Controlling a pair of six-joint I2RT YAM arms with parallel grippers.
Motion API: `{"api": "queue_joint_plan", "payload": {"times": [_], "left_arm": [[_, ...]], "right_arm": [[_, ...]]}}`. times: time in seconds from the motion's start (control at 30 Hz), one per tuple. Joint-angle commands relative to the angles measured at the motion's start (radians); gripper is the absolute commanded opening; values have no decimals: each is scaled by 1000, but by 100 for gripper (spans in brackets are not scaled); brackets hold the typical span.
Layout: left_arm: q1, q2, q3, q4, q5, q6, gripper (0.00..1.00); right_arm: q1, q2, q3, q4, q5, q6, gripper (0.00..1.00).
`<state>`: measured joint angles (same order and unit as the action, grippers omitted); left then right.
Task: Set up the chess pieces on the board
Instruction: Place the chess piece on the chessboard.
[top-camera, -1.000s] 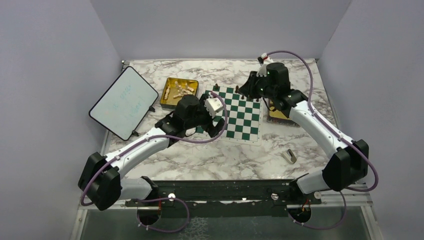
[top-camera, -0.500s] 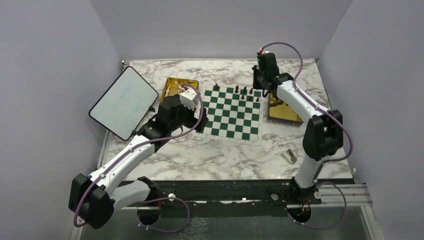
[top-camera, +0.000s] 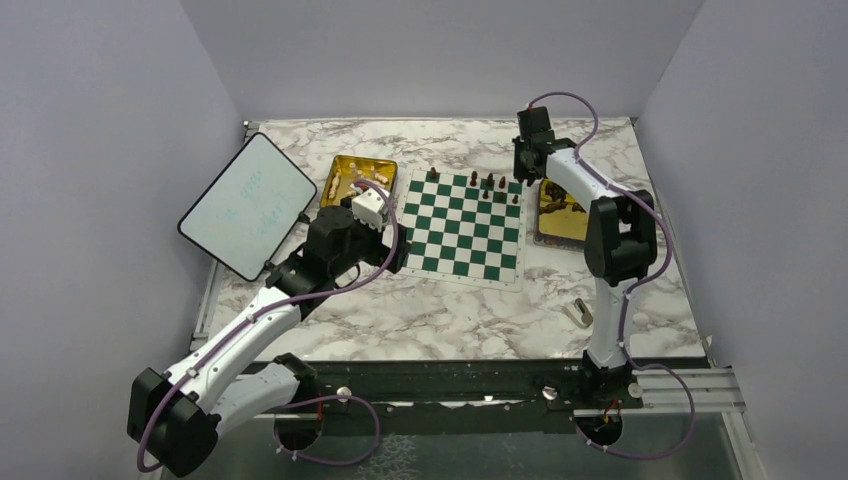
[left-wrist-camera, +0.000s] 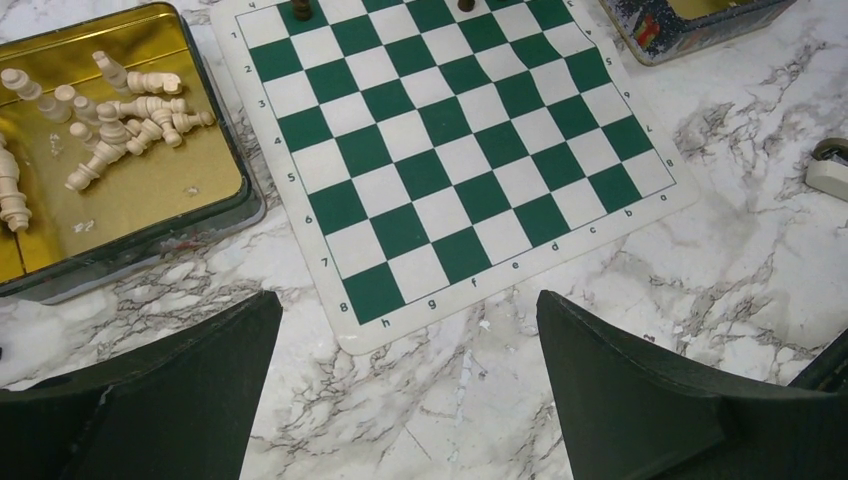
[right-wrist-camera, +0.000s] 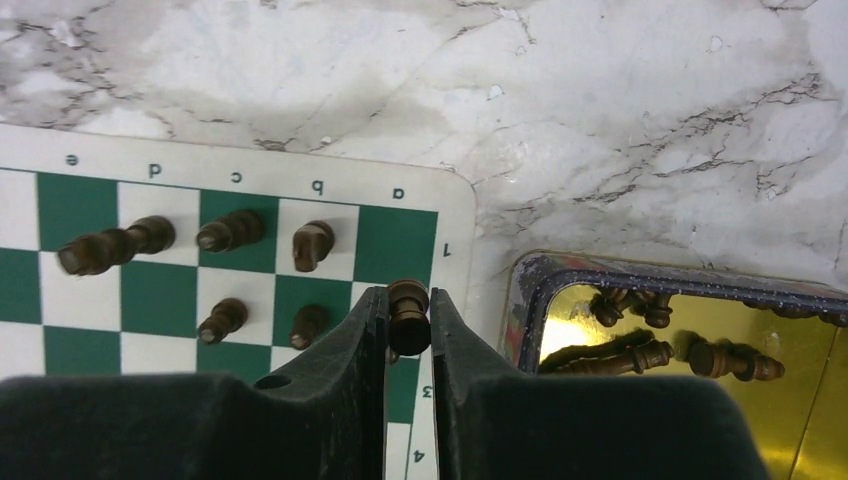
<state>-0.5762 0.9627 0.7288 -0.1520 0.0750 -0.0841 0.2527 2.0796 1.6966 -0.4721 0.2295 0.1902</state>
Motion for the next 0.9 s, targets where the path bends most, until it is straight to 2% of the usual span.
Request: {"api": "queue_joint_plan", "payload": {"times": [0.0,0.87], "left_arm": [[-10,-23,-8,24,-29,14,99],[-13,-29,-9,22,-22,21,99]], "right_arm": [[-10,50,50,-32,-19,11,16],[-18,144,76,24,-32,8,17]]}}
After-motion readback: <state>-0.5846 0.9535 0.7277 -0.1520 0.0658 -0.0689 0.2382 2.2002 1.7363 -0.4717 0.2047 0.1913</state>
